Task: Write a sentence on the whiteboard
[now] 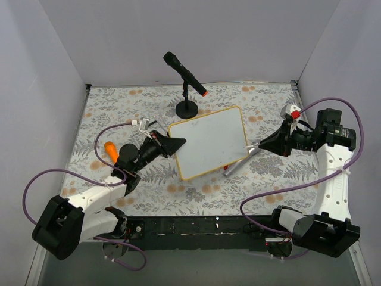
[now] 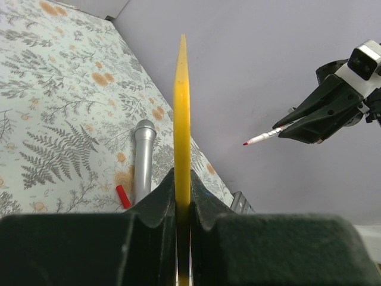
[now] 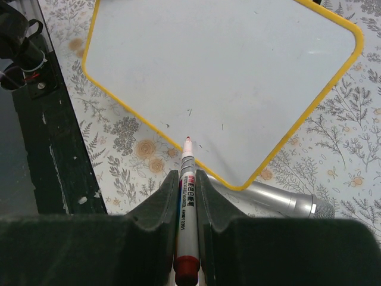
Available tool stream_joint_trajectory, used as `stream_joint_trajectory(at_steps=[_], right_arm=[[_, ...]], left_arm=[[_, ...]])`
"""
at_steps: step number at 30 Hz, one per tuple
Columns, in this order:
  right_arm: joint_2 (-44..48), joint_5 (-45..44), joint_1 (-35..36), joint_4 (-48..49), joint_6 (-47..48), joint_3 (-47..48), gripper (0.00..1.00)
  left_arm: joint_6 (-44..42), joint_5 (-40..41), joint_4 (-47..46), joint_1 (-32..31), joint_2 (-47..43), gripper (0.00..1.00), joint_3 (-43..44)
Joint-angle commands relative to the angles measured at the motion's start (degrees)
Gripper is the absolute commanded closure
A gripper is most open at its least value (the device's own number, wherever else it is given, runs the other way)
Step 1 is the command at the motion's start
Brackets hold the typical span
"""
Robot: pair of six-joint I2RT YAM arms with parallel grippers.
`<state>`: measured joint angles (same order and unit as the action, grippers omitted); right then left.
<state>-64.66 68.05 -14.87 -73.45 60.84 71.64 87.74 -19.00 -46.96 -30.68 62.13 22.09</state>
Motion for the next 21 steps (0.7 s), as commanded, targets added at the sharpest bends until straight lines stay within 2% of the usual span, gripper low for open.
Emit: stream_joint_trajectory(at_steps=[1, 6, 11, 16, 21], right_arm=[[3.22, -0.47, 0.28, -0.73, 0.51, -0.09, 0.99], [6.3, 2.17, 0.28, 0.68, -0.98, -1.5, 0.99], [5.78, 2.96, 0.28, -0.38, -1.51, 2.71, 0.99], [6.13, 4.81, 0.37, 1.02, -2.73, 2.46, 0.99], [8.06, 4.73, 2.56, 10.51, -10.02, -1.4, 0.99]], left_arm=[[-0.73, 1.16, -3.94, -2.02, -0.61, 1.0, 6.91], [-0.82, 3.53, -4.36, -4.3, -1.74, 1.0, 6.13], [-1.35, 8.89, -4.98, -7.64, -4.47, 1.0, 3.93], [-1.79, 8.9, -3.76, -8.87, -5.52, 1.0, 4.1], [-2.67, 10.12, -1.73, -9.14, -10.0, 1.0, 1.92]])
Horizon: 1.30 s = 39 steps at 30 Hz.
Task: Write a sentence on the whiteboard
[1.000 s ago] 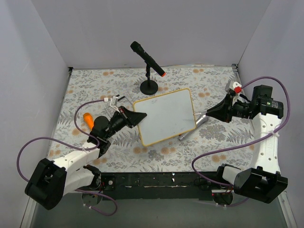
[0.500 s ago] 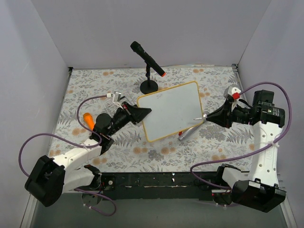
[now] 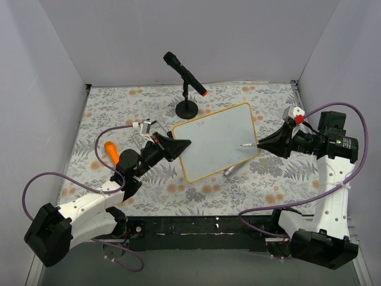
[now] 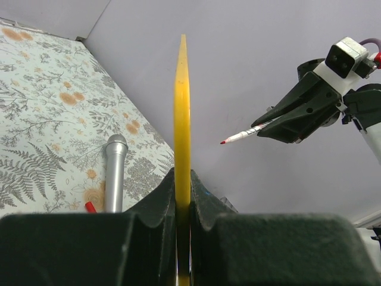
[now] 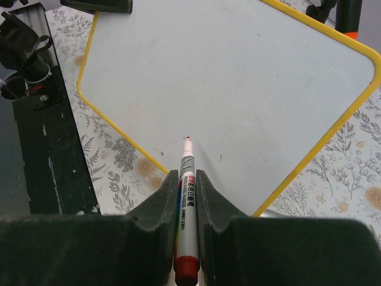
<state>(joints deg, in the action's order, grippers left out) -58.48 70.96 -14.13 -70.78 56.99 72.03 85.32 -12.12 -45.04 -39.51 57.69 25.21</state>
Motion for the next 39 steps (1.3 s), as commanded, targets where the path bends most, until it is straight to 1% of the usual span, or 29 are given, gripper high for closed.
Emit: stream_joint_trajectory(at_steps=[1, 4, 5, 7, 8, 13, 19, 23, 30, 39], right_arm=[[2.31, 0.77, 2.61, 9.42, -8.63, -2.07, 0.99], [2.75, -2.21, 7.79, 14.43, -13.65, -2.59, 0.99], [2.76, -3.01, 10.67, 15.84, -14.97, -2.68, 0.99], [2.49, -5.64, 13.59, 19.27, -17.87, -2.25, 0.99], [2.23, -6.53, 16.82, 19.98, -18.32, -1.9, 0.99], [-1.89, -9.87, 24.57, 20.34, -18.85, 3.28, 0.99], [-5.59, -11.89, 31.25, 20.95, -18.94, 7.16, 0.99], [-6.82, -11.72, 34.17, 22.18, -19.99, 9.44, 0.99], [-9.11, -9.96, 35.93, 23.14, -20.6, 11.38, 0.99], [-11.3, -13.65, 37.6, 25.78, -21.84, 10.76, 0.99]], left_arm=[[-0.41, 3.5, -3.66, -0.31, -6.18, 1.0, -1.65], [-0.85, 4.21, -3.3, -0.4, -7.85, 1.0, -2.53], [-0.94, 4.3, -3.04, -0.48, -8.12, 1.0, -2.54], [-1.56, 4.12, -3.13, -0.48, -8.3, 1.0, -2.62], [-1.65, 4.21, -3.13, -0.48, -8.47, 1.0, -2.54], [-2.44, 4.56, -3.74, -0.48, -8.03, 1.0, -2.53], [-1.74, 4.91, -7.43, -0.48, -5.23, 1.0, -3.68], [-0.95, 6.66, -8.05, -0.48, -3.99, 1.0, -4.2], [-0.15, 9.04, -9.01, -0.48, -2.76, 1.0, -5.52], [0.72, 10.71, -9.9, -0.48, -2.94, 1.0, -7.28]])
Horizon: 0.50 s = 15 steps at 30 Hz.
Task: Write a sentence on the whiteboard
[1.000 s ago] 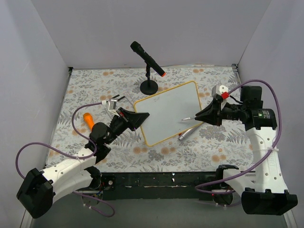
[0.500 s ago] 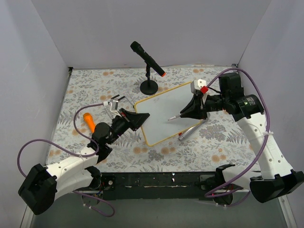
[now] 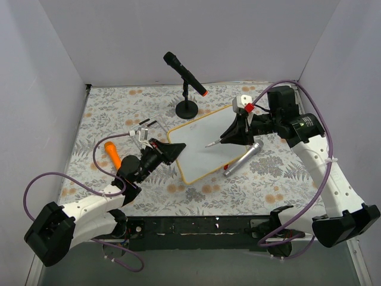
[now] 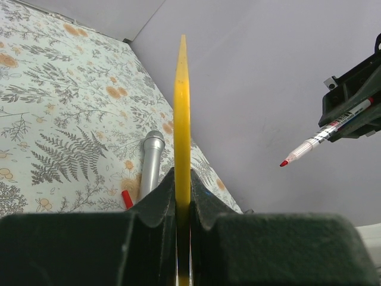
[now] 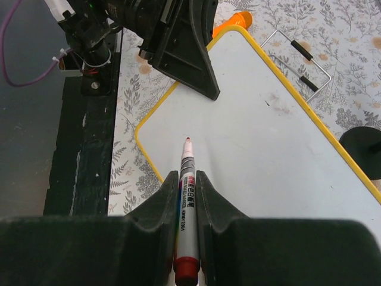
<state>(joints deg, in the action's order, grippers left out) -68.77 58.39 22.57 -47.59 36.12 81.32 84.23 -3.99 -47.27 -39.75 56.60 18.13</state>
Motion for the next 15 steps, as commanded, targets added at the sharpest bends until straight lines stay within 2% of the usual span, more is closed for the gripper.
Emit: stream_joint_trajectory(at_steps=[1, 9, 15], right_arm=[[-1.36, -1.35, 1.42, 2.51, -0.96, 1.74, 0.99], [-4.26, -1.44, 3.54, 1.28, -0.09, 3.84, 0.99], [-6.72, -0.38, 3.97, -1.18, 2.02, 6.83, 0.99]], left_arm=[[1.91, 2.93, -7.67, -0.24, -2.02, 1.0, -0.37], [-0.46, 7.06, -6.53, -0.07, -2.81, 1.0, -1.0], [-3.71, 5.4, -2.57, 2.12, -2.46, 1.0, -0.2]])
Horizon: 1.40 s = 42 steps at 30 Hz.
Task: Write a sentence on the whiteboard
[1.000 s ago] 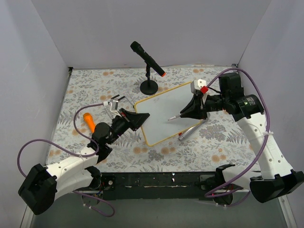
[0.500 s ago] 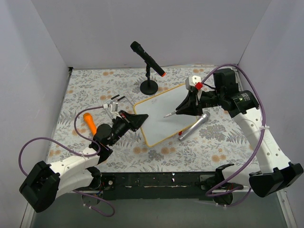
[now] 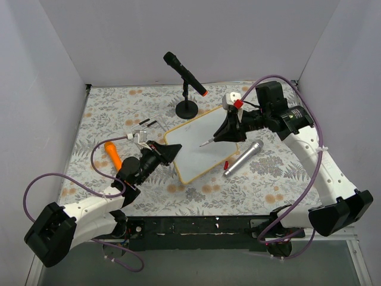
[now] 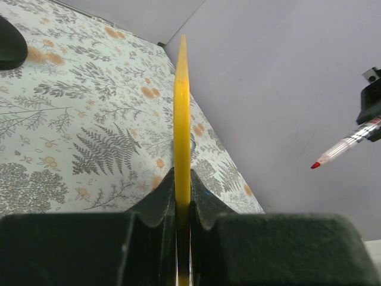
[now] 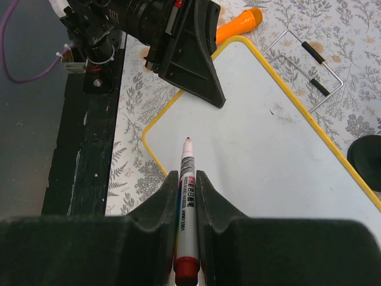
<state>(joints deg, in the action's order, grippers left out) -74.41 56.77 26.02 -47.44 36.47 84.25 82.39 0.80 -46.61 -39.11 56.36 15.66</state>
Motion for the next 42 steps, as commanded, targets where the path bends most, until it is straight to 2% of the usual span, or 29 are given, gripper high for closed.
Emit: stream_joint_trajectory(at_steps=[1, 4, 12, 27, 42], right_arm=[[-1.35, 1.23, 0.7, -1.6, 1.76, 4.08, 0.99], [-1.88, 1.32, 0.96, -1.69, 2.11, 4.08, 0.99], [-4.33, 1.32, 1.66, -1.34, 3.17, 3.12, 0.99], [-10.31, -3.33, 9.39, -0.37, 3.7, 6.54, 0.99], [-11.19, -1.75, 10.01, -1.78, 4.4, 8.22, 0.99]], left_arm=[[-2.32, 0.43, -2.96, 1.93, -2.3, 1.0, 2.01], [-2.59, -0.7, -3.83, 4.39, -3.27, 1.0, -0.09], [-1.79, -9.84, -5.07, 11.77, -4.5, 1.0, -2.48], [0.67, -12.05, -12.01, 13.01, -3.1, 1.0, -7.92], [-2.5, -11.87, -10.69, 13.01, -2.4, 1.0, -9.07]])
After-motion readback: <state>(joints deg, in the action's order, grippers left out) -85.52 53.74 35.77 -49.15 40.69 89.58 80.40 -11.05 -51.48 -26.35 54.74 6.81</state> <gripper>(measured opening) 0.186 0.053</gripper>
